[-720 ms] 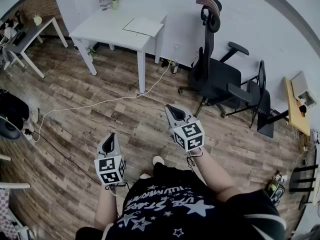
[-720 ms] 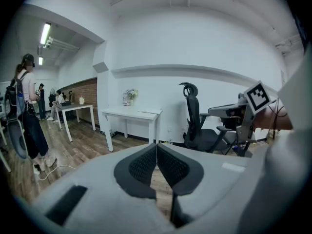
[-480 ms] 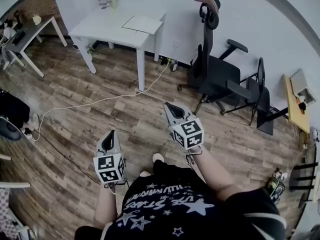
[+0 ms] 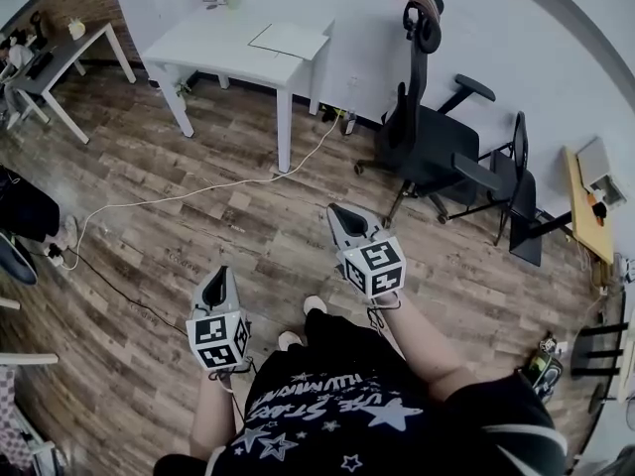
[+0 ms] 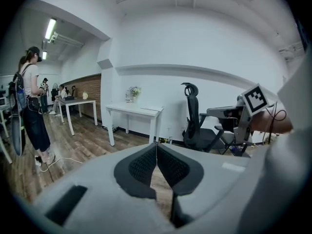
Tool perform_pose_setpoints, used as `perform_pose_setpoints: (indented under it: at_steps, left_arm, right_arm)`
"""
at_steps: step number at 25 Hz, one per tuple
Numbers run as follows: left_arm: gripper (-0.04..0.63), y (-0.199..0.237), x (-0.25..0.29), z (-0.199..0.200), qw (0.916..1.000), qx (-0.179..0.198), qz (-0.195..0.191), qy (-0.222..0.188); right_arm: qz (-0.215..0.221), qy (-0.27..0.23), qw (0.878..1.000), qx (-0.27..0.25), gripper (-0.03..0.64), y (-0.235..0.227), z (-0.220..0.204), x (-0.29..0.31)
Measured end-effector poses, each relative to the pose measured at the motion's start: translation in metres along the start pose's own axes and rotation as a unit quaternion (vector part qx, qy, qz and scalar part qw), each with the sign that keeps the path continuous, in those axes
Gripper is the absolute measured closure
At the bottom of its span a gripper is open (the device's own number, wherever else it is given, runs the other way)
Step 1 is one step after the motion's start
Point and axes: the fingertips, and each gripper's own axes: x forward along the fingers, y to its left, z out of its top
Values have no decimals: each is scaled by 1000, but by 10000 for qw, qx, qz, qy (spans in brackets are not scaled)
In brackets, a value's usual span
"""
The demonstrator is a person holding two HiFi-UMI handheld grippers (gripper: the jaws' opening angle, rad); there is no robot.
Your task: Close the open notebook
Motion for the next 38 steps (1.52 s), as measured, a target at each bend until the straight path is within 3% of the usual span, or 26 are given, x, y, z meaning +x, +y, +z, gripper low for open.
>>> perform_pose_setpoints:
  at_steps: [7, 8, 9, 19, 26, 38]
  left_arm:
    - [574, 14, -16, -7, 9999, 39, 19, -93]
    - [575, 15, -16, -8, 10000, 18, 18, -91]
    - [575, 16, -15, -9, 10000, -2, 17, -89]
    - [575, 36, 29, 6, 9998, 34, 170, 10]
    - [575, 62, 108, 45, 9994, 115, 307, 105]
    - [574, 70, 263, 134, 9989, 281, 367, 52]
  right_arm:
    - [0, -147, 9994, 302, 611, 14, 7, -1]
    - [52, -96, 9993, 352, 586, 16, 5, 1]
    - [118, -38, 9992, 387, 512, 17, 3, 3]
    - [316, 169, 9953, 896, 360, -16, -3, 71]
    - [414, 172, 9918, 1193, 331, -70, 14, 157]
    - [613, 255, 9880, 1392, 328, -179, 54, 285]
